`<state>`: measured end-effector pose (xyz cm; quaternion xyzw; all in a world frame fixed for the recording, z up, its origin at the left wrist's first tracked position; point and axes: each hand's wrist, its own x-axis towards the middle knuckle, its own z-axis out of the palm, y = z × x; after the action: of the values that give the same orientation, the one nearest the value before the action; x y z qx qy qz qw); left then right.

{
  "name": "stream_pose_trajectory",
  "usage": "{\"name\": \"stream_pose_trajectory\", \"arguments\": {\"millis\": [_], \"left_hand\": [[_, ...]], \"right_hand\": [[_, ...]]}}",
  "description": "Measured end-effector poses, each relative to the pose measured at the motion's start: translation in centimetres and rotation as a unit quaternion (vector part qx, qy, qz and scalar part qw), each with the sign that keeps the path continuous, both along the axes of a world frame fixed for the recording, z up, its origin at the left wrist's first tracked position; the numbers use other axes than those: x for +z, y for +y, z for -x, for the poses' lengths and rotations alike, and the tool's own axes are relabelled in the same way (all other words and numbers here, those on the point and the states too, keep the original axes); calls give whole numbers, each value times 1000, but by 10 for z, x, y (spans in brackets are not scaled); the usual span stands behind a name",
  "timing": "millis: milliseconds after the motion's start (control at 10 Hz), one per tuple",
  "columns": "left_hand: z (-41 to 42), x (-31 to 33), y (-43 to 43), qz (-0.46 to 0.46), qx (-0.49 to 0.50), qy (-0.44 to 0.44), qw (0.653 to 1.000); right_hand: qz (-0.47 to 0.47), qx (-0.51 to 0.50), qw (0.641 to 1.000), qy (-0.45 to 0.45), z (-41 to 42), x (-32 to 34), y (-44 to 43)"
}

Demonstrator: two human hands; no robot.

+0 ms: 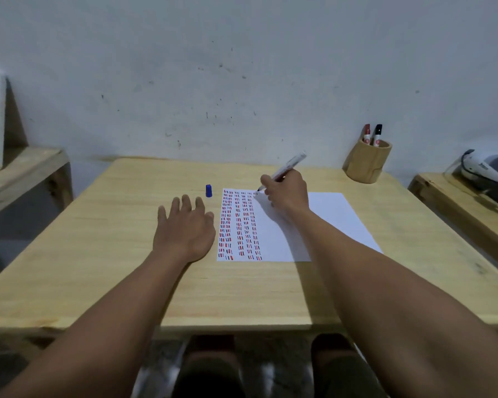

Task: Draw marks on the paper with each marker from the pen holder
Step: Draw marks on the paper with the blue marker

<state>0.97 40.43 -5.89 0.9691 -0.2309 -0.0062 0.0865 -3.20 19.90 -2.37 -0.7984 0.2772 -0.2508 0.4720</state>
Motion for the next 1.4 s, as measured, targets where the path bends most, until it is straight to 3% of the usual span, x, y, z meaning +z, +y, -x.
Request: {"name": "stream_pose_trajectory", "arguments": {"millis": [900, 1200, 1400], "left_hand": [[3, 2, -1, 10, 8, 17, 1000], [-22, 28, -16, 180, 63, -11, 982], [-46, 30, -31, 172, 4, -17, 985]], "right_hand": [[28, 11, 999, 35, -8, -17, -8], [-33, -15, 998, -41, -8, 2, -16], [-152, 19, 985, -78, -1, 19, -20]]}}
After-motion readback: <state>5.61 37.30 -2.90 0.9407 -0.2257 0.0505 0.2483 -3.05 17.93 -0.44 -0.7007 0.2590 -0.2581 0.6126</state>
